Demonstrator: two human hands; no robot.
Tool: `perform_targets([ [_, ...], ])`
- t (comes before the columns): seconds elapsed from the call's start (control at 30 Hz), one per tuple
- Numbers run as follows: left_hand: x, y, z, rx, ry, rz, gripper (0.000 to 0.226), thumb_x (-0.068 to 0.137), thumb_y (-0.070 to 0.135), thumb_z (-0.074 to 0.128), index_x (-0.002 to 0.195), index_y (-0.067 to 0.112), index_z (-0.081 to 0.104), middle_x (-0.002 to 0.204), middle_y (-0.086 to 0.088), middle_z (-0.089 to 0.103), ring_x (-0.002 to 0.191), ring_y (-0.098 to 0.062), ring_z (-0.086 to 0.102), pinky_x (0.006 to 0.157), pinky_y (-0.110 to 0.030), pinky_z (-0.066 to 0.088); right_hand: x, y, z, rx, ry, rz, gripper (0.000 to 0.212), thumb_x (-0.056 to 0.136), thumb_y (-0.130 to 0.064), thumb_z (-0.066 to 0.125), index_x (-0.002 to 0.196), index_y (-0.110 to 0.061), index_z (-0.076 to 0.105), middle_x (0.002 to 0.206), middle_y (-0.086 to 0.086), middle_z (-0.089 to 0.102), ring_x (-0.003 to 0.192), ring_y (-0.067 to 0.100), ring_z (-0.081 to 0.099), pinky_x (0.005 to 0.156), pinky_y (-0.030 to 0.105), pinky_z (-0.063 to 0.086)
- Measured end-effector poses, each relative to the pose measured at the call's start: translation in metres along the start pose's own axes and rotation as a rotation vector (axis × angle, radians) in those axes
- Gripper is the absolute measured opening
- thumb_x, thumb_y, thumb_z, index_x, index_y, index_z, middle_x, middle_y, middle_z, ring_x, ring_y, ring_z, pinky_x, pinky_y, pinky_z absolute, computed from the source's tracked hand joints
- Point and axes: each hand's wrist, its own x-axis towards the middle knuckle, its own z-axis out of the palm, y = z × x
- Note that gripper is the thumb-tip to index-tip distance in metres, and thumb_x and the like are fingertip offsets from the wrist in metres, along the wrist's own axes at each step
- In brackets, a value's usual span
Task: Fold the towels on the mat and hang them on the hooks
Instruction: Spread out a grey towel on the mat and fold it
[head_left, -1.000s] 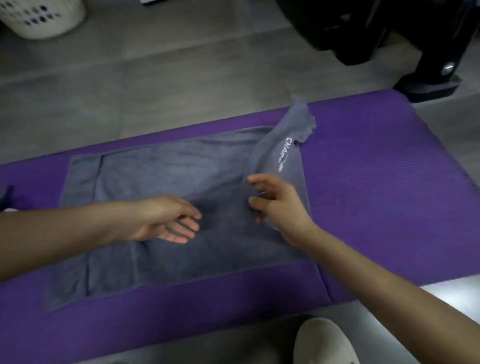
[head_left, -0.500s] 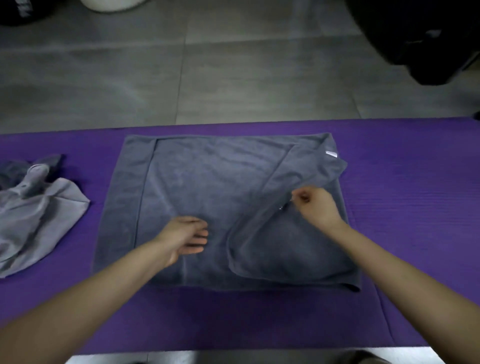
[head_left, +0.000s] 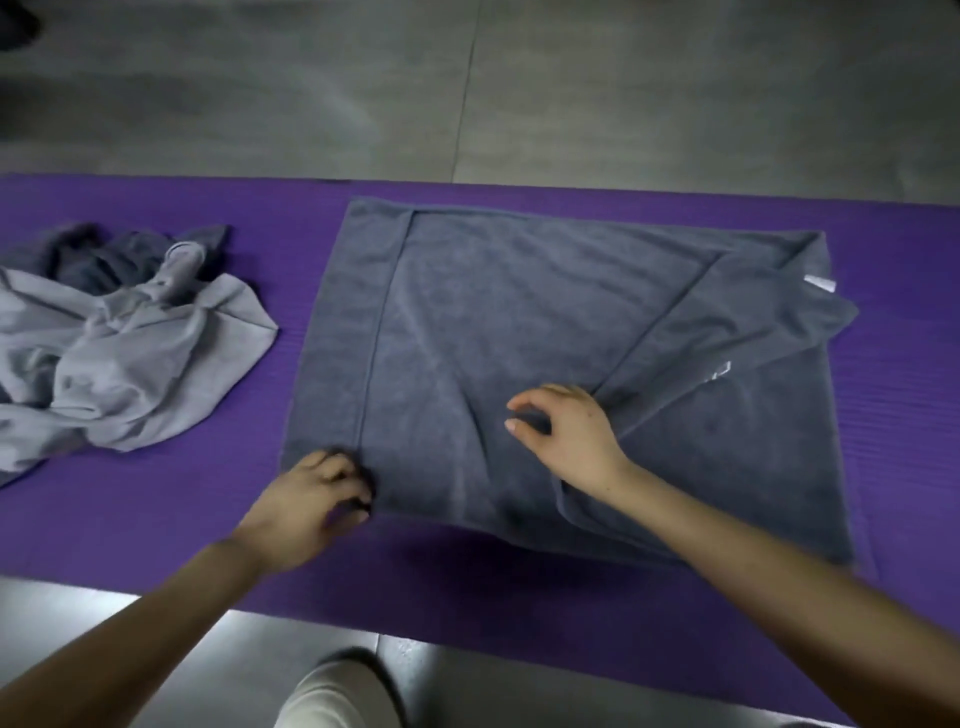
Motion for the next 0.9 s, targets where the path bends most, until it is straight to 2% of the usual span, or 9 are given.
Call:
perform_targets([
  [0.1,-0.018,-0.016,0.002,0.072,-0.032,0.043,0.021,0.081,0.039,0.045,0.095,0.033,0.059,0.095,0.009,0.054,0.088,-0.009,0.047,0.071,-0.021,0.047,-0.003,0.001,0.005,-0.059,-0.015,-0.031,0.022,0.086,-0.033,0.064,0.103,-0.020,0.069,0.103,-0.005,0.068,0.100,0.020,0.060,0.093,0.040,0.044],
  [0.23,-0.003,-0.010,-0.010,0.145,-0.076,0.071,0.019,0.074,0.040,0.044,0.080,0.032,0.060,0.081,0.011,0.054,0.078,-0.010,0.051,0.058,-0.023,0.052,-0.006,0.013,-0.002,-0.055,0.043,-0.021,0.021,0.085,-0.031,0.065,0.102,-0.020,0.069,0.102,-0.005,0.068,0.099,0.020,0.061,0.091,0.042,0.045],
  [0.3,0.019,0.006,-0.019,0.126,-0.056,0.014,0.028,0.074,0.044,0.041,0.077,0.029,0.064,0.078,0.007,0.058,0.076,-0.017,0.059,0.061,-0.029,0.054,-0.004,0.022,-0.014,-0.041,0.133,0.010,0.018,0.083,-0.027,0.067,0.099,-0.019,0.070,0.099,-0.002,0.069,0.094,0.022,0.062,0.088,0.041,0.047],
  [0.4,0.066,0.050,-0.034,-0.063,0.063,-0.094,0.037,0.077,0.043,0.039,0.082,0.023,0.069,0.084,-0.002,0.066,0.081,-0.025,0.064,0.076,-0.029,0.051,0.001,0.044,-0.042,-0.038,0.357,0.120,0.015,0.080,-0.019,0.069,0.094,-0.013,0.071,0.091,0.007,0.070,0.083,0.029,0.064,0.080,0.040,0.050],
  [0.47,0.101,0.085,-0.040,-0.270,0.088,-0.176,0.026,0.082,0.034,0.050,0.087,0.019,0.070,0.090,-0.003,0.070,0.085,-0.021,0.065,0.078,-0.026,0.049,0.003,0.064,-0.064,-0.056,0.492,0.238,0.017,0.082,-0.019,0.066,0.095,-0.009,0.070,0.091,0.011,0.070,0.084,0.033,0.063,0.080,0.041,0.049],
  [0.63,0.168,0.160,-0.027,-0.516,0.008,-0.299,0.019,0.086,0.032,0.060,0.088,0.016,0.069,0.095,-0.001,0.071,0.092,-0.016,0.063,0.078,-0.022,0.045,-0.001,0.117,-0.115,-0.145,0.771,0.572,0.031,0.086,-0.033,0.056,0.104,-0.009,0.065,0.103,0.017,0.065,0.096,0.040,0.056,0.083,0.044,0.042],
  [0.73,0.181,0.176,-0.014,-0.477,-0.051,-0.360,0.021,0.086,0.036,0.059,0.089,0.015,0.065,0.090,-0.006,0.070,0.087,-0.023,0.066,0.080,-0.031,0.051,0.003,0.144,-0.136,-0.153,0.759,0.652,0.030,0.091,-0.030,0.056,0.110,-0.008,0.062,0.112,0.016,0.063,0.102,0.039,0.053,0.086,0.041,0.038],
  [0.83,0.179,0.178,-0.003,-0.564,-0.076,-0.447,0.019,0.084,0.032,0.062,0.082,0.013,0.060,0.072,-0.009,0.070,0.063,-0.023,0.068,0.069,-0.034,0.057,0.023,0.158,-0.152,-0.235,0.637,0.522,0.034,0.093,-0.029,0.053,0.119,-0.009,0.059,0.116,0.015,0.063,0.106,0.038,0.051,0.089,0.039,0.036],
  [0.9,0.176,0.176,0.004,-0.565,-0.065,-0.472,0.016,0.082,0.029,0.065,0.077,0.015,0.058,0.072,-0.007,0.069,0.064,-0.023,0.068,0.069,-0.034,0.056,0.042,0.160,-0.158,-0.271,0.528,0.437,0.041,0.093,-0.031,0.053,0.128,-0.011,0.054,0.120,0.015,0.062,0.113,0.037,0.048,0.094,0.040,0.034],
])
